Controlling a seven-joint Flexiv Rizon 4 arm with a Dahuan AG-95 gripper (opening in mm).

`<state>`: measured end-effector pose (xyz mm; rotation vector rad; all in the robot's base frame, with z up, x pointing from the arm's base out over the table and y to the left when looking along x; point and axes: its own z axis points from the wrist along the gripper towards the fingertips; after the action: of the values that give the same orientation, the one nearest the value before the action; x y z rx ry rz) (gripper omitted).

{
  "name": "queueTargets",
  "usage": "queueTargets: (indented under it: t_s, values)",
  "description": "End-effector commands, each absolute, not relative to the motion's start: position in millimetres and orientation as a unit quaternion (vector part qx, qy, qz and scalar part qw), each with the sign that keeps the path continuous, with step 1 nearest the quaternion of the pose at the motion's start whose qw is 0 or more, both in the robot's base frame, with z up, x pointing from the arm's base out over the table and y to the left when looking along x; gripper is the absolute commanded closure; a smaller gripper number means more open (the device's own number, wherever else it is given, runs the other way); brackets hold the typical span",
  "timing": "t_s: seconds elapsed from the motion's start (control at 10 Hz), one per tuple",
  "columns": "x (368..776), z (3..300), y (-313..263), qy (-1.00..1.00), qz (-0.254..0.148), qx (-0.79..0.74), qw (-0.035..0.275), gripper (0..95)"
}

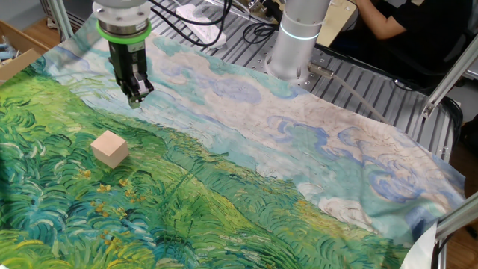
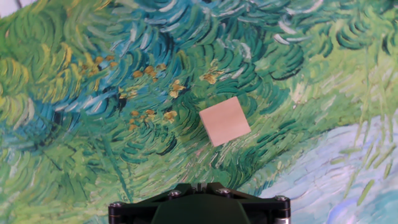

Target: Pick up the small block on the left and move it to the right

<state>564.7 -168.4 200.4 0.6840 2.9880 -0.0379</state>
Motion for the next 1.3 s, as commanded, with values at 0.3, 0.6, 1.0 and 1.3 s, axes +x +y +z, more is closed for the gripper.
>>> queueTargets:
  t_s: [0.3, 0.6, 1.0, 1.3]
  values:
    - [563.5, 200.9, -167.5, 0.973, -0.012, 0.228, 0.039, 95.0]
    - [563.5, 200.9, -167.5, 0.970, -0.012, 0.238, 0.039, 95.0]
    - [563.3, 201.5, -167.6, 0.971, -0.014, 0.235, 0.039, 95.0]
    - [565.2, 205.1, -173.9, 0.973, -0.015, 0.229, 0.038, 95.0]
